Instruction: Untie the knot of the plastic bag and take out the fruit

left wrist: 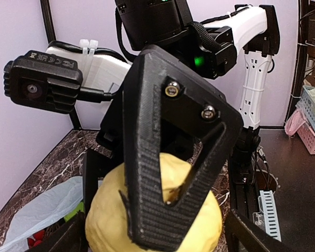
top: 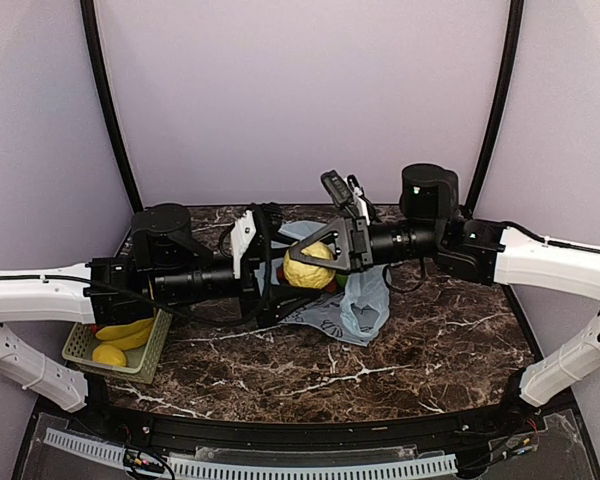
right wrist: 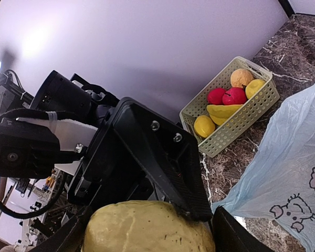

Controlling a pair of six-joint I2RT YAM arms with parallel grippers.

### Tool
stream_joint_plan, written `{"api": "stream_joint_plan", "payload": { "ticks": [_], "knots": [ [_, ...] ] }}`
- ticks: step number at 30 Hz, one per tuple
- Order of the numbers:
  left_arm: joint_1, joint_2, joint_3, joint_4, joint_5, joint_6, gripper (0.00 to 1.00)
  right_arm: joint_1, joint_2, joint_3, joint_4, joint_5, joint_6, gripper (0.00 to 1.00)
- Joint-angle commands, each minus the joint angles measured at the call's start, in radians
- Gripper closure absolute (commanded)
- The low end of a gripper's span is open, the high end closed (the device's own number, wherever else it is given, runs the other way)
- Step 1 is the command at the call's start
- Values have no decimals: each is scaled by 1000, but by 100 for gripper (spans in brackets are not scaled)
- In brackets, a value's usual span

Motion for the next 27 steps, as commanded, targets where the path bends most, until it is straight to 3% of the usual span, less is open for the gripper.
{"api": "stream_joint_plan", "payload": {
  "ticks": [1,9,13,16,19,24,27],
  "knots": [
    [-5,-14,-34,73,5,-28,12,11,14,42,-8,-6,4,49],
    [-5,-13,-31,49,1,-51,41,13,-1,33,-10,13,1,47],
    [-5,-16,-36,37,-8,-76,49,14,-15,21,-10,26,-2,33],
    [-5,-17,-21,-15,-32,-110,53,13,-37,18,-23,62,-14,15],
    [-5,-32,-9,-94,-77,-143,56,-5,-81,5,-54,136,-24,5],
    [7,-74,-17,-304,-189,-195,57,-87,-158,-21,-131,238,-45,1],
    [75,-97,-14,-413,-204,-264,58,-105,-175,7,-232,314,-111,1]
  ]
}}
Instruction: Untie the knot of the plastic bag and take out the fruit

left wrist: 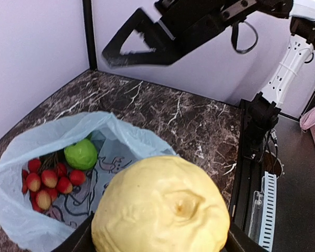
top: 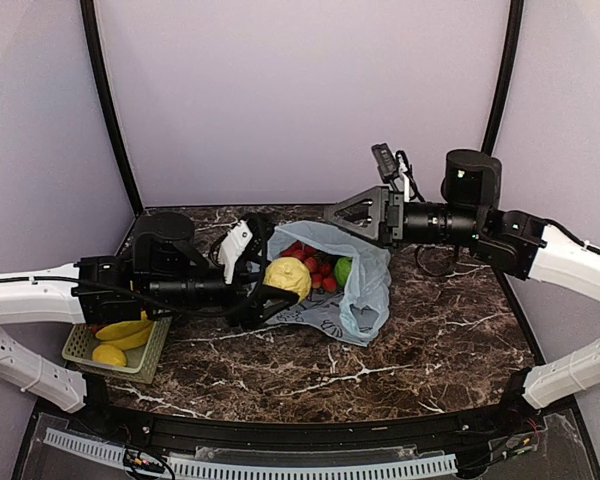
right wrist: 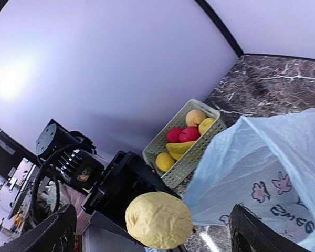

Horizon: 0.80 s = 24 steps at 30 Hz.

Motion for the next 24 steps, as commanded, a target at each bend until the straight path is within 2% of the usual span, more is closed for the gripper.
{"api": "stream_joint_plan", "payload": {
  "ticks": [1,6,10,14,19,24],
  "knots": [
    [87,-59,4,-250,-64,-112,58,-32,-29,27,-151,146,-96,1],
    [329,-78,56,-450,-10,-200,58,-72,-77,15,-247,236,-169,1],
    [509,-73,127,-614,25,-179,57,-102,-112,-12,-288,291,-216,1],
    [644,-85,156,-674,86,-149,57,-118,-120,-21,-322,347,-264,1],
    [727,-108,176,-652,205,-172,57,-121,-114,-29,-332,391,-305,1],
    [758,-111,209,-668,214,-202,57,-121,-112,-43,-341,353,-329,1]
  ]
}}
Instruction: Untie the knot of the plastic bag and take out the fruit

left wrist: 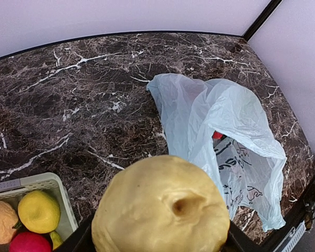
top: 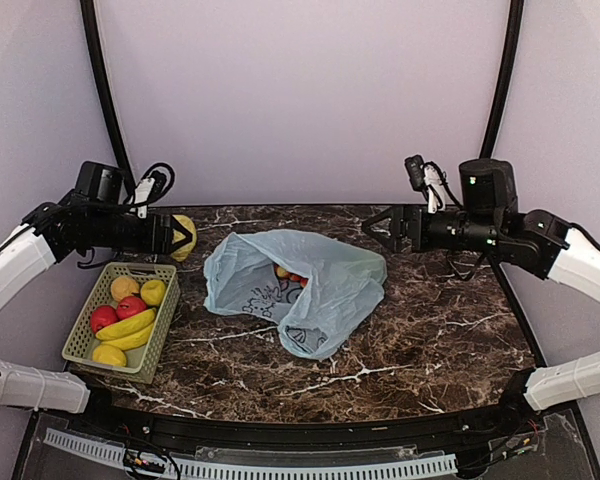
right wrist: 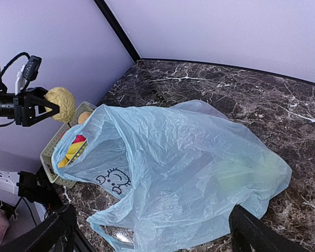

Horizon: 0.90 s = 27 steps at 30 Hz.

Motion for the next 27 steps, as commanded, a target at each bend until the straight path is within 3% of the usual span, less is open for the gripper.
{"api": "stream_joint_plan", "payload": {
  "ticks": [1,4,7,16,21,27],
  "knots": [
    [32,-21,63,-62,27,-25,58,-7,-2,-29,-13,-3,-47,1],
    [84,-12,85,-165,-37,-10,57,-7,-12,-45,-26,-7,-51,1],
    [209,-16,59,-225,-105,44,57,-8,-33,-75,-26,-6,-43,1],
    [517,24,-72,-142,-142,160,57,-8,-67,-122,-11,-12,9,1],
    [569,60,-132,-14,-168,155,58,-7,-44,-134,13,-17,21,1],
    [603,109,-214,30,-182,163,56,-7,-23,-122,10,-40,20,1]
  ]
}}
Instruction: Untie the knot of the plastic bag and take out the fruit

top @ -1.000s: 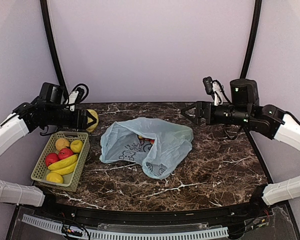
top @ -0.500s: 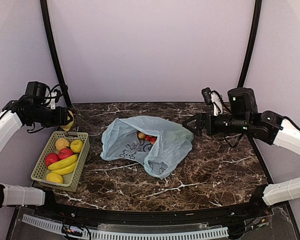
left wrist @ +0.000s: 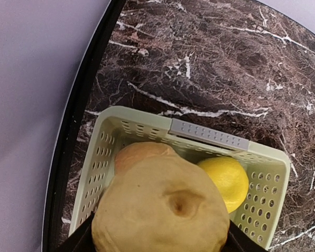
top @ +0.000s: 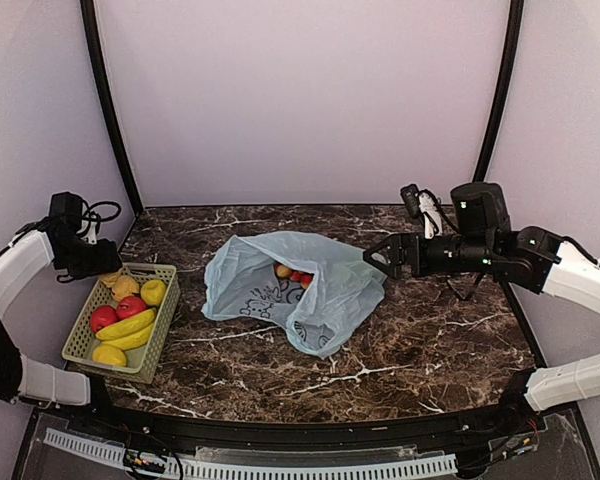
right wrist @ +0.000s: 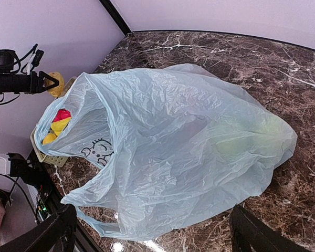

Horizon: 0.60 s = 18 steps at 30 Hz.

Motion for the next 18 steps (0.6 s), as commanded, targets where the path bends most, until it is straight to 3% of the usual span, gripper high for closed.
{"api": "stream_joint_plan", "payload": {
  "ticks": [1,9,14,18],
  "knots": [
    [32,10,-81,75,-16,16,56,-7,1,-2,28,-19,11,1],
    [44,1,-161,110,-24,19,47,-7,9,-13,29,-46,22,1],
    [44,24,-157,83,-102,44,22,-7,12,-19,39,-55,36,1],
    [43,12,-158,87,-116,47,9,-8,10,-25,39,-58,48,1]
  ]
}}
